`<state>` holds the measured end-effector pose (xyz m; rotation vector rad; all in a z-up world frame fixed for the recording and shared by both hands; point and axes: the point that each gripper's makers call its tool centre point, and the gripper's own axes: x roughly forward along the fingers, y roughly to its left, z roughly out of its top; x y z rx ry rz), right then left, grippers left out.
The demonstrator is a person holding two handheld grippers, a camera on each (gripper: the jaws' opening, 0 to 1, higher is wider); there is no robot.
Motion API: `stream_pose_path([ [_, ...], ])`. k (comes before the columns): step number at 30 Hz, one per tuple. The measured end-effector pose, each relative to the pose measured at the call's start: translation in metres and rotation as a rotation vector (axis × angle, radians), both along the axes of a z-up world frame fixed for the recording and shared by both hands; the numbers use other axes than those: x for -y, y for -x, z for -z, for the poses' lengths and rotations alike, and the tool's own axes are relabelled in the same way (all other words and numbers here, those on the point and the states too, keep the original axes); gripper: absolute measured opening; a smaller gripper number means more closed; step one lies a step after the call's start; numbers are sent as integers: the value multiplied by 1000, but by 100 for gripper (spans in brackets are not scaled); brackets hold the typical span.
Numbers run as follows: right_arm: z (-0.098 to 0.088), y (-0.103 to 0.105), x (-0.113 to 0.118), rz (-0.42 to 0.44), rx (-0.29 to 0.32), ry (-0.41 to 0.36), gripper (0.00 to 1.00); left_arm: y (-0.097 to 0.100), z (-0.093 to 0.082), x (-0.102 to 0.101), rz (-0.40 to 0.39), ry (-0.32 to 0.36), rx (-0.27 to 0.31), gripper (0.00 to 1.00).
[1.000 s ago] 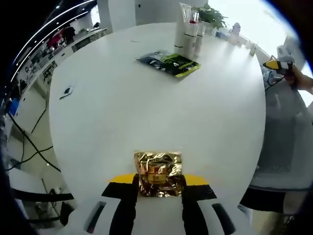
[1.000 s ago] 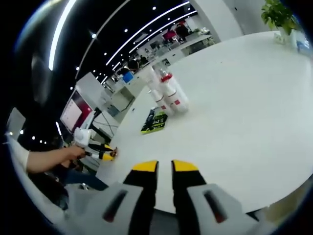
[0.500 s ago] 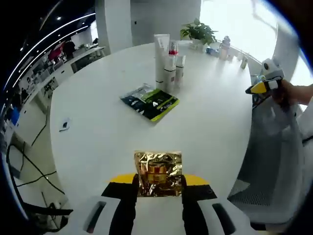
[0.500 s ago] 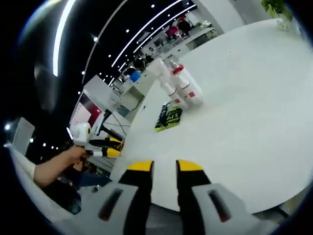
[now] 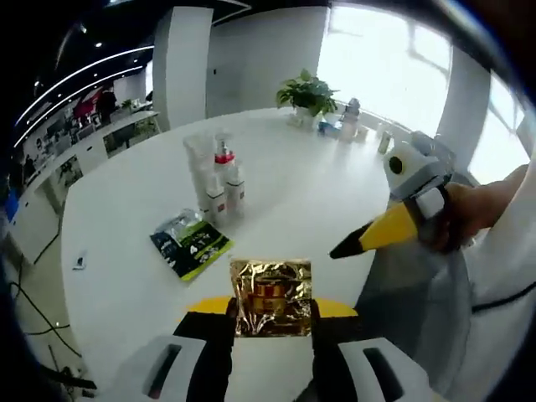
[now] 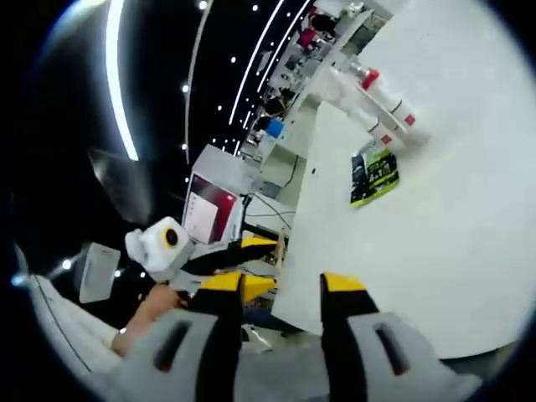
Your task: Arrange the skincare products in the storage area until every visible bottle or jar stands upright without overlapping.
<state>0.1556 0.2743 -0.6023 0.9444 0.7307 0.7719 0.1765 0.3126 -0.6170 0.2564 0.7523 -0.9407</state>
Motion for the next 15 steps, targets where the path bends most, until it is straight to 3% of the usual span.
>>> stream_pose_path([
  [7,5,-2,0,34,-43,-15,36,13,-5,32,20,54,-24,37],
  [12,8,-2,6,53,-95,-27,27,31,-10,58,131,54,-1,37],
  [15,12,1,7,49,-114,-14,18,36,-12,65,140,56,3,37],
])
